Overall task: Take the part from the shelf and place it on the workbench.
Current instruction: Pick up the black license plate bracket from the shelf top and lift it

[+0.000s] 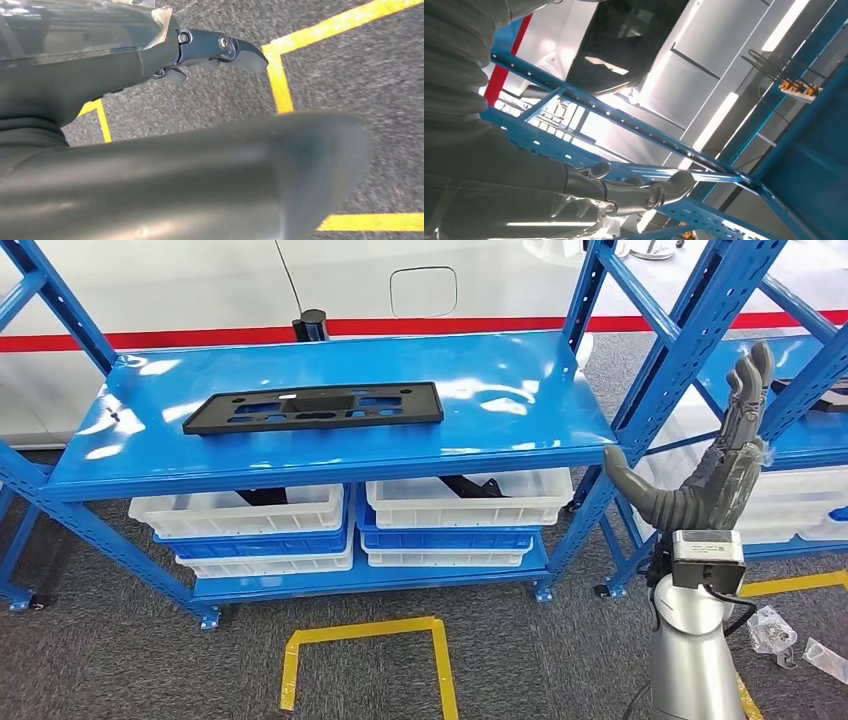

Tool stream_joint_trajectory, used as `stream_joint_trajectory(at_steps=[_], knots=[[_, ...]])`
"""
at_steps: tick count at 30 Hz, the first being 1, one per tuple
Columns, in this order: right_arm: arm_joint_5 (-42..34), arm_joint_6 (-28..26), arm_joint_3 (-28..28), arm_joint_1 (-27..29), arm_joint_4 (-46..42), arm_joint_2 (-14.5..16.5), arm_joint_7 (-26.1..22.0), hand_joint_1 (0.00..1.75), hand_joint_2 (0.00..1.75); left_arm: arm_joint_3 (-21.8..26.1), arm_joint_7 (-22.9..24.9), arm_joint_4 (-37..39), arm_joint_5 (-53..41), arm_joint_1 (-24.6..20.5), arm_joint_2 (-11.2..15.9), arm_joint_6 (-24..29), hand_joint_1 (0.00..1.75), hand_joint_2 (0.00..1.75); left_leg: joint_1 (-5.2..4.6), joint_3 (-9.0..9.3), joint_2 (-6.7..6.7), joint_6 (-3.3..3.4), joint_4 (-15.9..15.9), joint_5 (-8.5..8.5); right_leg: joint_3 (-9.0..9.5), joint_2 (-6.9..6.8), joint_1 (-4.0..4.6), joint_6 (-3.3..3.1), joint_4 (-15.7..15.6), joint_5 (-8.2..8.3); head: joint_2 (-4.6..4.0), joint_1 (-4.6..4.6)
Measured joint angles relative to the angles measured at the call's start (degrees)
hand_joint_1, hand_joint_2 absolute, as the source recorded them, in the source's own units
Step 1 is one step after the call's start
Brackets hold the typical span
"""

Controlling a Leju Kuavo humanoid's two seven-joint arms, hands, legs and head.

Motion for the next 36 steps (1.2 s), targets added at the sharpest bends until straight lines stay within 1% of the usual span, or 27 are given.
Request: stream_joint_trajectory(at_steps=[1, 2, 4, 6, 7, 8, 10, 11, 12, 13, 14, 16, 17, 18, 21, 22, 23, 25, 26, 27, 28, 30, 31, 32, 33, 34, 36], knots=[[0.0, 0.0, -0.1, 0.2, 0.0, 0.0, 0.0, 0.00, 1.75, 0.0, 0.0, 0.0, 0.0, 0.0, 0.0, 0.0, 0.00, 0.00, 0.14, 0.67, 0.07, -0.58, 0.0, -0.63, 0.95, -0.30, -0.01, -0.12, -2.7, 0.81, 0.00, 0.14], [0.1, 0.0, -0.1, 0.4, 0.0, 0.0, 0.0, 0.00, 1.75, 0.0, 0.0, 0.0, 0.0, 0.0, 0.0, 0.0, 0.00, 0.00, 0.18, 1.19, 0.17, -1.15, -0.2, -1.27, 1.68, -0.49, 0.16, -0.71, -4.1, 1.06, 0.00, 0.21], [0.1, -0.2, -0.2, 0.5, -0.2, -0.1, -0.1, 0.00, 1.75, 0.0, 0.0, 0.0, 0.0, -0.1, 0.0, 0.0, 0.00, 0.00, 0.32, 2.22, 0.36, -1.97, -0.1, -1.57, 2.64, -0.45, 0.61, -2.97, -4.3, -0.24, 0.00, 0.07], [0.2, -0.4, -0.4, 0.3, -0.6, -0.2, -0.1, 0.00, 1.75, 0.0, -0.1, 0.0, 0.1, -0.4, -0.1, 0.0, 0.00, 0.00, 0.59, 1.46, 0.46, -2.33, 2.9, -0.44, 4.36, 0.04, 0.55, -4.72, -4.6, -1.11, -0.01, -0.38], [0.3, -0.4, -0.5, 0.2, -0.7, -0.3, -0.1, 0.00, 1.75, 0.0, -0.1, 0.0, 0.1, -0.6, -0.2, 0.0, 0.00, 0.00, 0.63, -0.43, 0.47, -2.33, 6.0, -0.02, 5.31, 0.17, 0.62, -5.44, -4.9, -1.70, -0.01, -0.64], [0.4, -0.4, -0.5, 0.2, -0.8, -0.3, -0.2, 0.00, 1.75, -0.1, -0.1, 0.0, 0.1, -0.7, -0.2, 0.0, 0.00, 0.00, 0.59, -3.12, 0.46, -2.25, 9.8, -0.33, 6.28, 0.22, 0.68, -5.97, -5.1, -2.28, -0.01, -0.84], [0.4, -0.4, -0.5, 0.5, -0.8, -0.4, -0.3, 0.00, 1.75, -0.1, -0.1, 0.0, 0.1, -0.6, -0.2, 0.0, 0.00, 0.00, 0.26, -9.38, 0.41, -2.07, 16.5, -2.75, 7.59, 0.25, 1.03, -6.65, -5.3, -3.62, 0.00, -1.26], [0.4, -0.4, -0.5, 0.8, -0.8, -0.4, -0.3, 0.00, 1.75, -0.1, 0.0, 0.0, 0.1, -0.4, -0.2, 0.0, 0.00, 0.00, 0.10, -11.97, 0.40, -1.95, 18.1, -3.90, 8.26, 0.33, 1.16, -6.77, -5.3, -4.28, 0.00, -1.38], [0.5, -0.4, -0.5, 1.0, -0.8, -0.4, -0.3, 0.00, 1.75, -0.1, 0.0, 0.0, 0.2, -0.3, -0.2, 0.0, 0.00, 0.00, -0.05, -13.78, 0.39, -1.77, 18.2, -4.26, 9.01, 0.40, 1.25, -6.77, -5.4, -4.80, 0.00, -1.45], [0.5, -0.4, -0.5, 1.0, -0.8, -0.4, -0.3, 0.00, 1.75, -0.1, 0.0, 0.0, 0.2, -0.2, -0.2, 0.0, 0.00, 0.00, -0.17, -14.63, 0.39, -1.52, 16.6, -3.36, 9.87, 0.48, 1.28, -6.68, -5.4, -5.31, 0.00, -1.44], [0.5, -0.4, -0.5, 1.0, -0.8, -0.4, -0.3, 0.00, 1.75, -0.1, 0.1, 0.0, 0.4, -0.1, -0.1, 0.0, 0.00, 0.00, -0.25, -14.55, 0.41, -1.27, 13.5, -1.16, 10.80, 0.54, 1.27, -6.50, -5.4, -5.82, 0.00, -1.47], [0.5, -0.4, -0.5, 0.8, -0.7, -0.3, -0.4, 0.00, 1.75, -0.1, 0.1, 0.0, 0.6, -0.1, -0.1, 0.0, 0.00, 0.00, -0.44, -13.27, 0.65, -0.87, 7.0, 4.94, 12.39, 0.70, 1.39, -5.87, -5.3, -6.89, 0.00, -1.51], [0.5, -0.4, -0.4, 0.7, -0.7, -0.2, -0.4, 0.00, 1.75, -0.1, 0.1, 0.0, 0.7, -0.1, 0.0, -0.1, 0.00, 0.00, -0.63, -12.59, 0.76, -0.72, 5.2, 7.00, 12.85, 0.80, 1.52, -5.44, -5.4, -7.43, 0.00, -1.54], [0.5, -0.4, -0.4, 0.5, -0.6, -0.2, -0.5, 0.00, 1.75, -0.1, 0.1, 0.0, 0.8, -0.1, -0.1, -0.1, 0.00, 0.00, -0.88, -12.27, 0.81, -0.54, 4.6, 8.02, 13.20, 0.88, 1.65, -4.97, -5.7, -7.86, 0.00, -1.50], [0.5, -0.4, -0.3, -0.1, -0.6, -0.1, -0.6, 0.00, 1.75, 0.0, 0.2, 0.0, 1.0, -0.2, -0.1, -0.1, 0.00, 0.00, -1.14, -11.43, 0.47, 0.33, 4.1, 7.93, 14.19, 0.80, 1.78, -3.80, -6.7, -8.68, 0.00, -1.44], [0.5, -0.4, -0.3, -0.2, -0.6, -0.1, -0.7, 0.00, 1.75, 0.0, 0.2, 0.0, 1.0, -0.3, -0.1, -0.1, 0.00, 0.00, -1.12, -11.03, 0.38, 0.70, 3.7, 7.82, 13.78, 0.71, 1.77, -3.67, -5.6, -9.20, 0.00, -1.41], [0.5, -0.5, -0.3, -0.3, -0.5, -0.2, -0.7, 0.00, 1.75, 0.0, 0.2, 0.0, 1.1, -0.4, -0.1, 0.0, 0.00, 0.00, -1.10, -10.60, 0.31, 1.09, 3.3, 7.67, 12.40, 0.64, 1.74, -3.69, -3.0, -10.12, 0.00, -1.33], [0.5, -0.5, -0.3, -0.3, -0.3, -0.2, -0.7, 0.00, 1.75, 0.0, 0.2, 0.0, 1.2, -0.5, -0.1, 0.0, 0.00, 0.00, -1.42, -10.14, 0.19, 1.78, 3.1, 7.14, 6.80, 0.59, 1.79, -3.97, 5.3, -12.28, 0.00, -1.22], [0.5, -0.5, -0.3, -0.3, -0.2, -0.2, -0.7, 0.00, 1.75, 0.0, 0.2, 0.0, 1.2, -0.4, -0.1, 0.0, 0.00, 0.00, -1.59, -9.93, 0.08, 2.03, 3.1, 6.84, 3.82, 0.59, 1.84, -3.94, 8.9, -12.79, 0.00, -1.17], [0.5, -0.5, -0.3, -0.2, 0.0, -0.2, -0.7, 0.00, 1.75, 0.0, 0.2, 0.0, 1.2, -0.4, -0.1, 0.0, 0.00, 0.00, -1.80, -9.64, -0.08, 2.21, 3.1, 6.51, 1.61, 0.59, 1.93, -3.71, 10.7, -12.33, 0.00, -1.13], [0.5, -0.5, -0.3, -0.3, 0.2, -0.2, -0.7, 0.00, 1.75, 0.0, 0.1, 0.0, 1.3, -0.4, -0.1, 0.0, 0.00, 0.00, -2.00, -9.21, -0.27, 2.31, 3.1, 6.15, 0.55, 0.60, 2.02, -3.35, 10.1, -10.83, 0.00, -1.10], [0.5, -0.6, -0.3, -0.4, 0.5, -0.2, -0.7, 0.00, 1.75, 0.0, 0.0, 0.0, 1.5, -0.4, -0.2, 0.0, 0.00, 0.00, -2.31, -8.11, -0.61, 2.37, 3.0, 5.35, 1.49, 0.59, 2.42, -2.80, 3.2, -5.61, 0.00, -1.06], [0.5, -0.7, -0.3, -0.4, 0.6, -0.2, -0.7, 0.00, 1.75, 0.0, 0.0, 0.0, 1.6, -0.4, -0.2, 0.1, 0.00, 0.00, -2.53, -7.59, -0.78, 2.27, 3.1, 4.90, 2.54, 0.63, 2.77, -3.01, -0.5, -3.19, 0.00, -1.09], [0.5, -0.8, -0.3, -0.5, 0.8, -0.3, -0.8, 0.00, 1.75, 0.0, -0.1, 0.0, 1.7, -0.4, -0.3, 0.1, 0.00, 0.00, -2.71, -7.25, -0.92, 2.12, 3.1, 4.52, 3.39, 0.65, 3.09, -3.50, -3.2, -1.48, 0.00, -1.05], [0.5, -0.9, -0.3, -0.6, 0.9, -0.3, -0.8, 0.00, 1.75, 0.1, -0.1, 0.1, 1.8, -0.4, -0.3, 0.2, 0.00, 0.00, -2.84, -7.08, -1.03, 1.95, 3.1, 4.26, 3.85, 0.68, 3.34, -4.10, -4.6, -0.60, 0.00, -1.05], [0.5, -1.0, -0.3, -0.6, 1.0, -0.3, -0.8, 0.00, 1.75, 0.1, -0.1, 0.1, 1.8, -0.5, -0.4, 0.3, 0.00, 0.00, -2.95, -6.97, -1.10, 1.77, 3.0, 4.09, 4.01, 0.72, 3.49, -4.63, -4.7, -0.43, 0.00, -1.03], [0.5, -1.0, -0.3, -0.7, 1.1, -0.3, -0.8, 0.00, 1.75, 0.1, -0.1, 0.1, 1.9, -0.5, -0.4, 0.4, 0.00, 0.00, -2.97, -6.96, -1.05, 1.37, 3.0, 3.81, 4.36, 0.72, 2.97, -5.23, -5.2, -0.30, 0.00, -1.00]])
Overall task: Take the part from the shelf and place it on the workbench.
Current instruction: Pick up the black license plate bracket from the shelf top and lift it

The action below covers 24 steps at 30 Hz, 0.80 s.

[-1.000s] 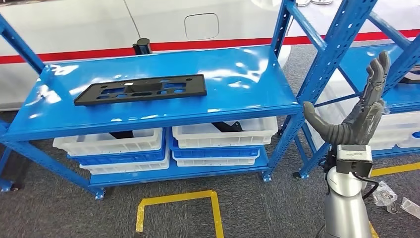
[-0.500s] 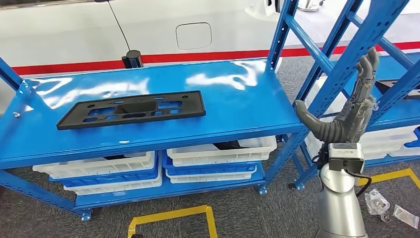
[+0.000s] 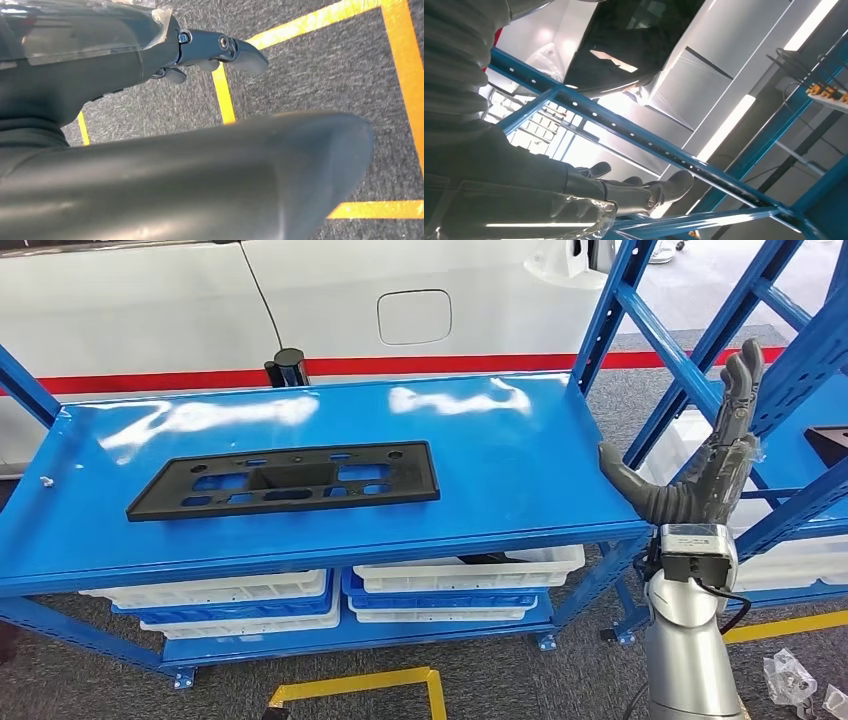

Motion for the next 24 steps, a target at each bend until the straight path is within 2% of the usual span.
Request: stream_joint_trajectory(at_steps=[2, 5, 11, 16, 20, 24], knots=[[0.0, -0.1, 0.0, -0.1, 0.1, 0.0, 0.0, 0.00, 1.75, 0.1, 0.0, 0.0, 0.0, -0.1, 0.0, 0.2, 0.00, 0.00, -0.11, 0.51, 0.21, 0.03, -0.3, 0.21, 0.68, 0.00, -0.24, -0.16, -0.5, 0.00, 0.00, -0.15], [0.1, -0.1, 0.0, -0.2, 0.3, 0.0, -0.1, 0.00, 1.75, 0.3, -0.1, 0.1, 0.2, -0.1, 0.1, 0.5, 0.00, 0.00, -0.16, 1.41, 0.66, 0.42, -1.2, 0.23, 0.95, 0.04, 0.10, -0.17, -0.5, -0.20, 0.00, -0.35], [2.1, 0.8, 0.1, -0.6, 1.7, -0.1, 1.5, 0.00, 1.75, 0.5, -0.3, 0.1, 0.4, -0.1, 0.2, 0.6, 0.00, 0.00, -0.05, 1.46, 0.74, 0.24, -1.5, 0.03, 0.95, 0.03, 0.22, -0.51, -0.5, -0.43, 0.00, -0.34], [10.2, 1.9, 1.7, -2.2, 6.3, -0.4, 5.3, 0.00, 1.75, 0.5, -0.6, 0.1, 0.4, 0.0, 0.2, 0.4, 0.00, 0.00, 0.01, 1.56, 0.75, 0.18, -1.6, 0.03, 1.06, 0.03, 0.26, -0.55, -0.5, -0.44, 0.00, -0.31], [18.1, 4.6, 5.6, -4.1, 11.6, -0.3, 8.7, 0.00, 1.75, 0.5, -0.5, 0.1, 0.3, 0.0, 0.1, 0.3, 0.00, 0.00, 0.00, 1.60, 0.77, 0.14, -1.6, 0.06, 1.09, 0.02, 0.26, -0.55, -0.5, -0.44, 0.00, -0.32], [21.3, 6.0, 9.2, -5.3, 15.6, 0.1, 10.1, 0.00, 1.75, 0.5, -0.3, 0.1, 0.3, 0.0, 0.1, 0.3, 0.00, 0.00, -0.01, 1.57, 0.74, 0.13, -1.5, 0.06, 1.07, -0.03, 0.25, -0.55, -0.5, -0.44, 0.00, -0.32]])
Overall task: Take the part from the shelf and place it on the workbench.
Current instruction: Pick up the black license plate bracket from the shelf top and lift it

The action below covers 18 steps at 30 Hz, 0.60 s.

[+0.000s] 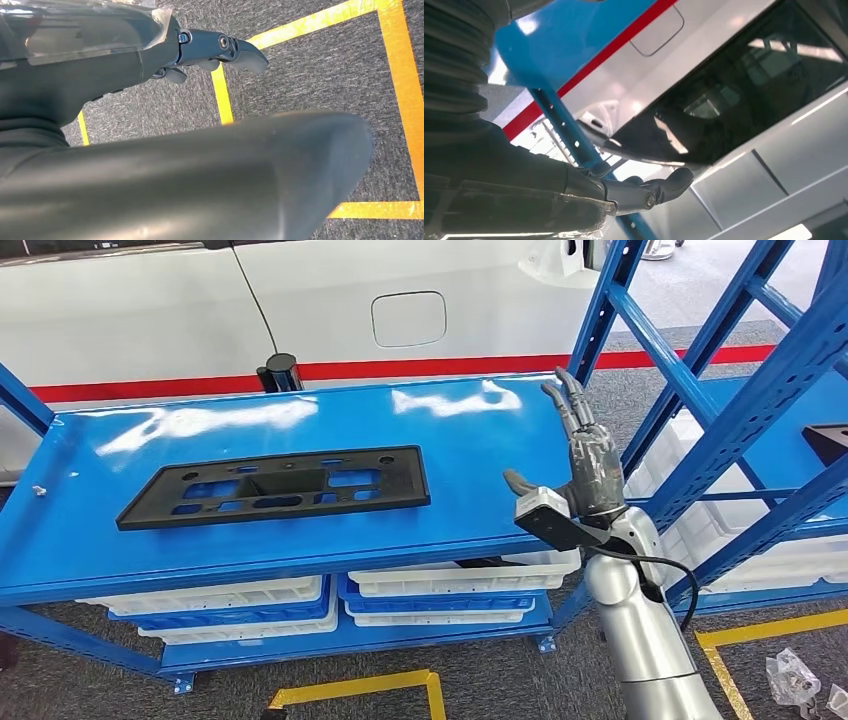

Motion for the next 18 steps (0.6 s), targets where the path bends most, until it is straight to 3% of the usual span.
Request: stream_joint_trajectory(at_steps=[8, 18], knots=[[4.7, 4.7, 6.7, -6.4, 10.4, 1.3, 2.2, 0.00, 1.75, 0.1, -0.9, 0.0, 0.8, 0.2, 0.0, 0.3, 0.00, 0.00, -0.06, -0.06, 0.09, -0.01, 0.0, -0.02, -0.05, 0.03, -0.04, 0.00, 0.0, 0.00, 0.00, 0.01], [5.1, 5.5, 12.9, -13.7, 23.2, 1.9, 2.5, 0.00, 1.75, 0.1, -1.4, 0.0, 1.1, 1.0, 0.1, 0.3, 0.00, 0.00, -0.07, -0.07, 0.02, -0.01, 0.0, -0.02, -0.05, -0.01, -0.05, 0.00, 0.0, 0.00, 0.00, 0.00]])
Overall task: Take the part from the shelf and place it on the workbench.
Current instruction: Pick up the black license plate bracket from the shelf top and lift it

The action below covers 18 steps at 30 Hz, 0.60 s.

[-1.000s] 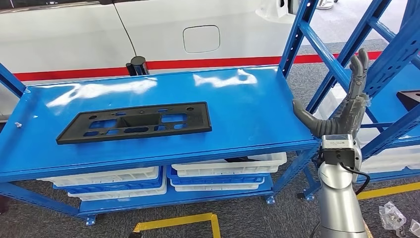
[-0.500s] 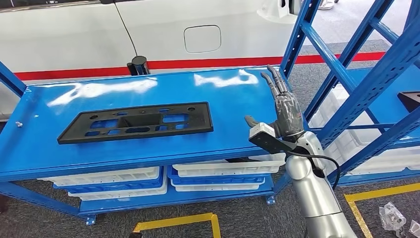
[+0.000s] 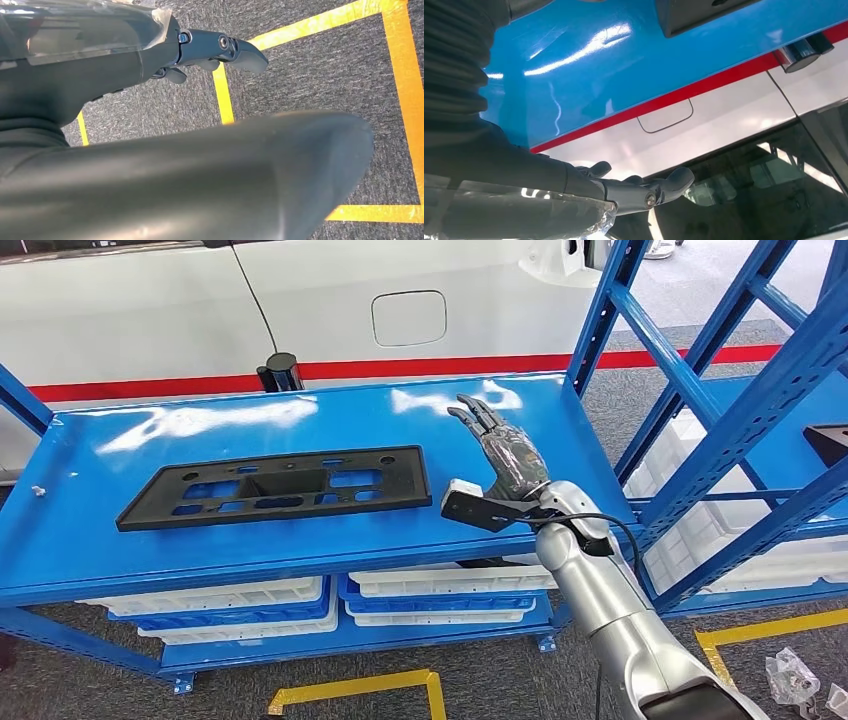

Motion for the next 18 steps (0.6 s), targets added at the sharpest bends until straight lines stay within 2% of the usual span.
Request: stream_joint_trajectory(at_steps=[9, 18], knots=[[0.0, 0.3, 1.2, -1.2, 2.7, 0.1, 0.0, 0.00, 1.75, 0.0, 0.0, 0.0, 0.0, 0.1, 0.0, 0.0, 0.00, 0.00, 0.00, -0.02, 0.00, 0.00, 0.0, 0.00, -0.01, 0.00, 0.00, 0.00, 0.0, 0.00, 0.00, 0.02], [0.5, 3.8, 4.3, -3.8, 6.3, -0.2, 0.0, 0.00, 1.75, 0.1, -0.3, 0.0, 0.4, 0.3, 0.0, -0.2, 0.00, 0.00, 0.00, -0.03, 0.02, 0.00, 0.0, 0.00, 0.00, 0.00, 0.00, 0.00, -0.1, 0.00, 0.00, -0.01]])
